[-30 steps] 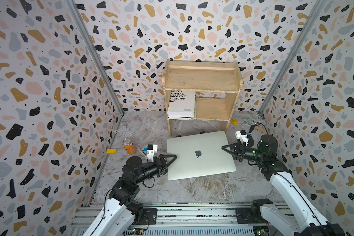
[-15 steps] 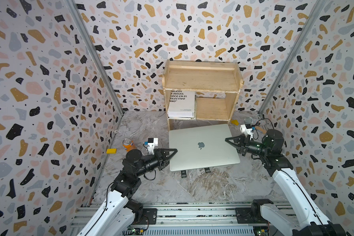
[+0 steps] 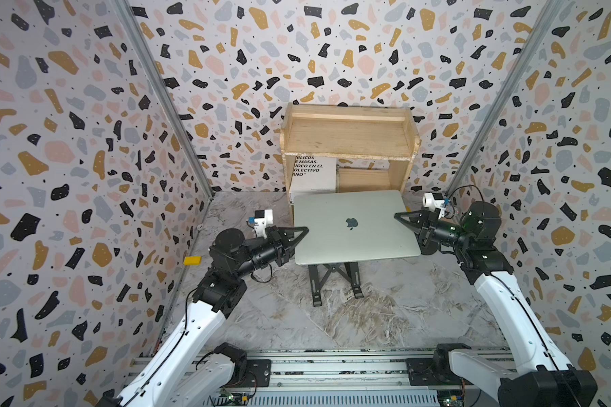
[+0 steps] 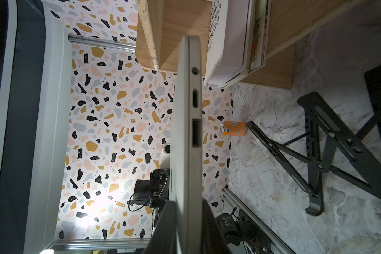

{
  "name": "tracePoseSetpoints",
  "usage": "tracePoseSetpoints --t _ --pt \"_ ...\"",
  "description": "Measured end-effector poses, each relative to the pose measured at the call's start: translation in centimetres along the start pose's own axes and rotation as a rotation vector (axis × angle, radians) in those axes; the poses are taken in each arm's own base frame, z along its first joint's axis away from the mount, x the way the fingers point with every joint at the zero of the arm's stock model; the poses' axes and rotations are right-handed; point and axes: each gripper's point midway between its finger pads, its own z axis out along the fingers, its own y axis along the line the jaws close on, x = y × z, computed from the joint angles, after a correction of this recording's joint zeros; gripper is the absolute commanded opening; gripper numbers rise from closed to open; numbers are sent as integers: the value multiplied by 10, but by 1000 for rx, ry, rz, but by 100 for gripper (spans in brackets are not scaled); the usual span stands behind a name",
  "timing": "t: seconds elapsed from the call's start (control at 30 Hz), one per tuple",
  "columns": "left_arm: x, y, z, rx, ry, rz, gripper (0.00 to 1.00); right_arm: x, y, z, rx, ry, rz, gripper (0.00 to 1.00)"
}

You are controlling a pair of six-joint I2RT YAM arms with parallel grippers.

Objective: Close the laptop lid and set it aside
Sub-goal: Pick up the laptop from the computer stand, then place the laptop on the shelf.

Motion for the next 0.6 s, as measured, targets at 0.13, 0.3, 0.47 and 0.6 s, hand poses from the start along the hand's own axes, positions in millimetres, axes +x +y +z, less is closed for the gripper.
tracePoseSetpoints --t 0.13,0.3,0.47,0.6 --pt "-9 -11 8 4 -4 4 0 -13 11 2 -7 -26 -1 0" --pt "-22 -28 19 11 -11 16 0 -26 26 3 -18 -57 -7 0" --pt "-39 -47 33 26 -13 30 0 -43 44 5 -34 -85 -12 0" --pt "-53 -56 41 40 -18 34 0 -59 55 10 -50 -93 -12 0"
